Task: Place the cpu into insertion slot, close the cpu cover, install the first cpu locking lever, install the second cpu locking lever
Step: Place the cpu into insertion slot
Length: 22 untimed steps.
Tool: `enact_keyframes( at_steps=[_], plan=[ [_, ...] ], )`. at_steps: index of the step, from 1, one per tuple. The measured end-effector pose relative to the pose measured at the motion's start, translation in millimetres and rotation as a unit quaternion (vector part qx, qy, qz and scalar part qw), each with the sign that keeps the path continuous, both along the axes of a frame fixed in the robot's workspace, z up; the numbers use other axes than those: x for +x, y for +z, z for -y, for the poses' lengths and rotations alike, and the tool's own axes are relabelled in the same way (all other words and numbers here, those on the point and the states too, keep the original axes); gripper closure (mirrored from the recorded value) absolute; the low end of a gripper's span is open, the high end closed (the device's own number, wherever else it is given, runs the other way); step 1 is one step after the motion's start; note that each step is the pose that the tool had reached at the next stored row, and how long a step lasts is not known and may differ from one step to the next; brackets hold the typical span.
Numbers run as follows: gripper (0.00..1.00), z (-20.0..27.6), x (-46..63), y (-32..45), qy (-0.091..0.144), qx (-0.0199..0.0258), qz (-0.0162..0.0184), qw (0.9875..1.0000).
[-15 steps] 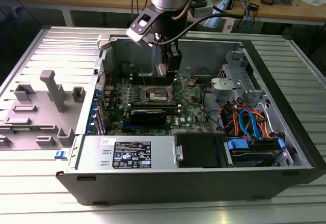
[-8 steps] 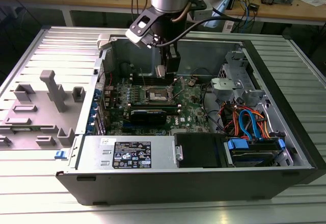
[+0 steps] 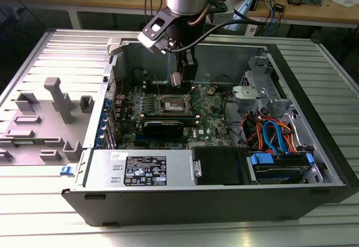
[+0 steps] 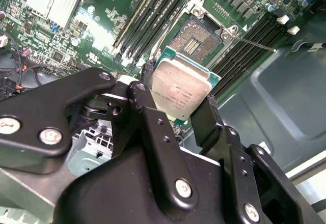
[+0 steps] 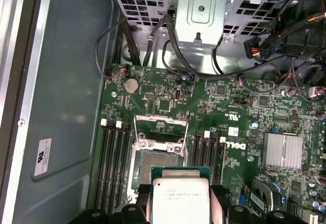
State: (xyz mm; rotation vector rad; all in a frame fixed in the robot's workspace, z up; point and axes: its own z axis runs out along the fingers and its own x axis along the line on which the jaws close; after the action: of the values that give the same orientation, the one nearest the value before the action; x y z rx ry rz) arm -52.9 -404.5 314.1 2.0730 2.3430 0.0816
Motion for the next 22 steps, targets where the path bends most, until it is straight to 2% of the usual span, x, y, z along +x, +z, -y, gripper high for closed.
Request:
enact_keyframes(
  at_steps=[7, 9, 11, 22],
  plan=[
    [0.46, 1.3, 0.0, -2.4, -0.004, 0.0001, -0.004, 1.0],
    [0.46, 1.4, -0.8, -6.2, -0.009, -0.0004, -0.005, 1.0],
    [0.46, 1.3, -0.8, -8.0, -0.012, -0.0073, -0.0047, 0.9999],
    [0.46, 1.3, -0.8, -9.7, -0.012, -0.0078, -0.0041, 0.9999]
  ],
)
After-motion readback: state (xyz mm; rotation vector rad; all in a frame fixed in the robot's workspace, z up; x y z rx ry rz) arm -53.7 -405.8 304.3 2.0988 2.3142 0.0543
